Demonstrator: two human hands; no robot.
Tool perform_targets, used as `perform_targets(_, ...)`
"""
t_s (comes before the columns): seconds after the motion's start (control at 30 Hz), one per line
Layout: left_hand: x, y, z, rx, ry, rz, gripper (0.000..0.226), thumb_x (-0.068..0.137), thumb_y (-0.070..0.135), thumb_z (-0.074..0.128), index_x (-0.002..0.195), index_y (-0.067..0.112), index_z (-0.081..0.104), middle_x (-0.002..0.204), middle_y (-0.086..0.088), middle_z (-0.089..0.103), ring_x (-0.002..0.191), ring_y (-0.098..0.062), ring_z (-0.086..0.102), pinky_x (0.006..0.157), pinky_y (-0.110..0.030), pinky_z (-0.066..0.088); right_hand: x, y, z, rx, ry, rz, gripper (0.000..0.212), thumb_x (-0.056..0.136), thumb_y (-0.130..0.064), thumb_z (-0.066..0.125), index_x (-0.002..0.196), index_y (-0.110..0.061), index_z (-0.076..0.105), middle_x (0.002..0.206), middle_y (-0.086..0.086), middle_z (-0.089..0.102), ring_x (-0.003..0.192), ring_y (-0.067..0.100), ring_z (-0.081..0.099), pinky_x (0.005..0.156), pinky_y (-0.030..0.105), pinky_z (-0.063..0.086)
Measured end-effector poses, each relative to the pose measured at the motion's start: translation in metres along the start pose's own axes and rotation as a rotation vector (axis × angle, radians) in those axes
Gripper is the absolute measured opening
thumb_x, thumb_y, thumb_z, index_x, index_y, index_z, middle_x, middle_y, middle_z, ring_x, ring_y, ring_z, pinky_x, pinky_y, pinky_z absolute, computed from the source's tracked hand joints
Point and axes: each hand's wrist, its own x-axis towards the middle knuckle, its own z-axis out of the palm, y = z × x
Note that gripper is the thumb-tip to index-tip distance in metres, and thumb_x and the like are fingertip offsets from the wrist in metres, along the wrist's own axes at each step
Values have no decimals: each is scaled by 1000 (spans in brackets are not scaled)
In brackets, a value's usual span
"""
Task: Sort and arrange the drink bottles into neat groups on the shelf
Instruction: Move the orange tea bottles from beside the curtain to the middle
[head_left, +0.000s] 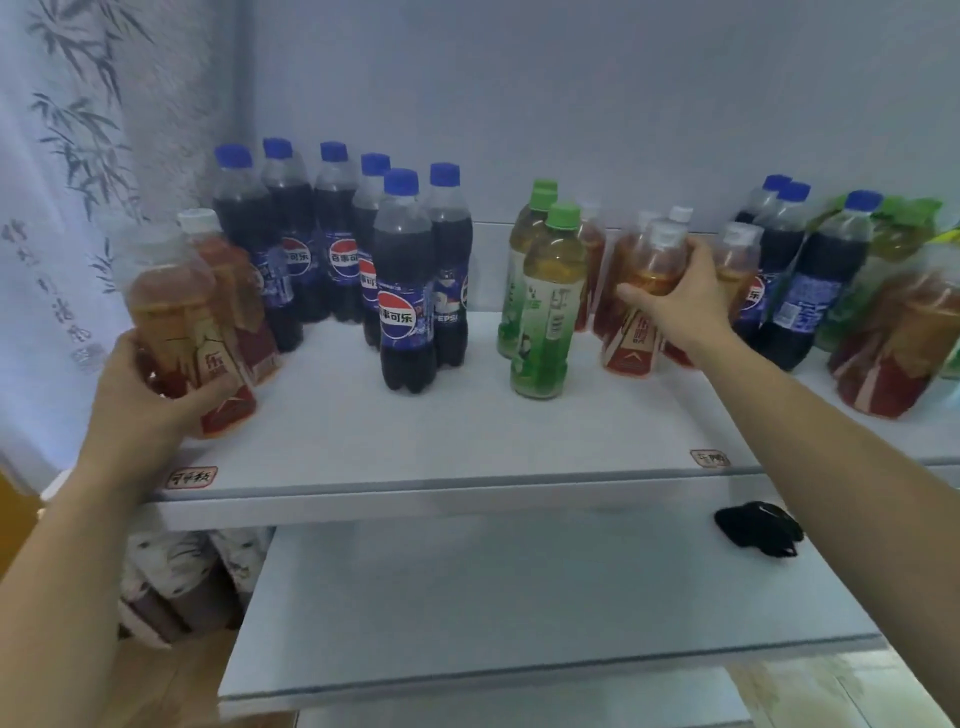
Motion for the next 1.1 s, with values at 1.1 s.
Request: perform_targets(1.1,-43,78,67,1,-129,442,85,80,38,85,152,27,40,140,12,58,126,0,56,104,-19,49,-187,-158,146,684,-263,-374,76,82,-19,84,144,-21,39,131,-5,58,121,11,60,98,33,57)
